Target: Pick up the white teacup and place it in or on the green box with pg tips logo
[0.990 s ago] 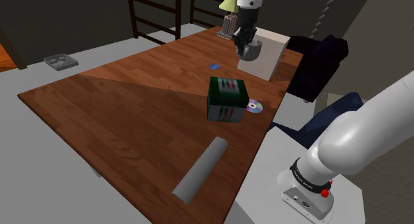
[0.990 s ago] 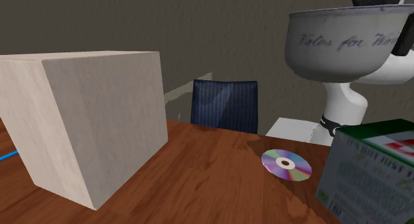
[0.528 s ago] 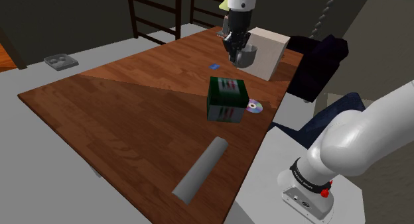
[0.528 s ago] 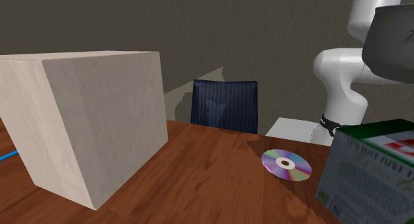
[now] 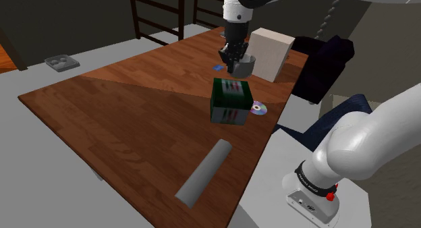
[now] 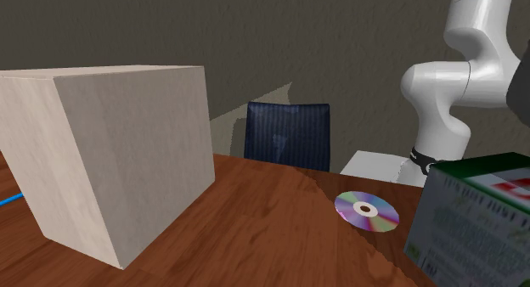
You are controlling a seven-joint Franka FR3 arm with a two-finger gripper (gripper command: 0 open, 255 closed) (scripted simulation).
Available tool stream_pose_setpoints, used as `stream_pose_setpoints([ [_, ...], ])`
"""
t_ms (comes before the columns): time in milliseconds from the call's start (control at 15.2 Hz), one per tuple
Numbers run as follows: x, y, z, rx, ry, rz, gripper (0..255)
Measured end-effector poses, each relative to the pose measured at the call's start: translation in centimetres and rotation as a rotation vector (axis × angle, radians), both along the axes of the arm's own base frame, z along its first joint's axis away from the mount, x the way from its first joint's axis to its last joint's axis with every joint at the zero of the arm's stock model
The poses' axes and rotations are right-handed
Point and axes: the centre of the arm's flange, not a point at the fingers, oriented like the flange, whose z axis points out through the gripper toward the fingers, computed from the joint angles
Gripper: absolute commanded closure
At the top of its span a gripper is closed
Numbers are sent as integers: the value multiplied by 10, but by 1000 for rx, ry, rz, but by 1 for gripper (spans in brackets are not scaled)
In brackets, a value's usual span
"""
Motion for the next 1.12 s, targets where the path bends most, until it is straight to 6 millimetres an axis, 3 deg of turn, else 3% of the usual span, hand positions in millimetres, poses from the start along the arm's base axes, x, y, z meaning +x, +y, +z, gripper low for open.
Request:
stream_pose_setpoints([
  [594, 1, 0, -47, 0, 0, 0, 255],
  [1056, 0, 0, -54, 0, 0, 0, 255],
  [1122, 0, 0, -54, 0, 0, 0, 0],
])
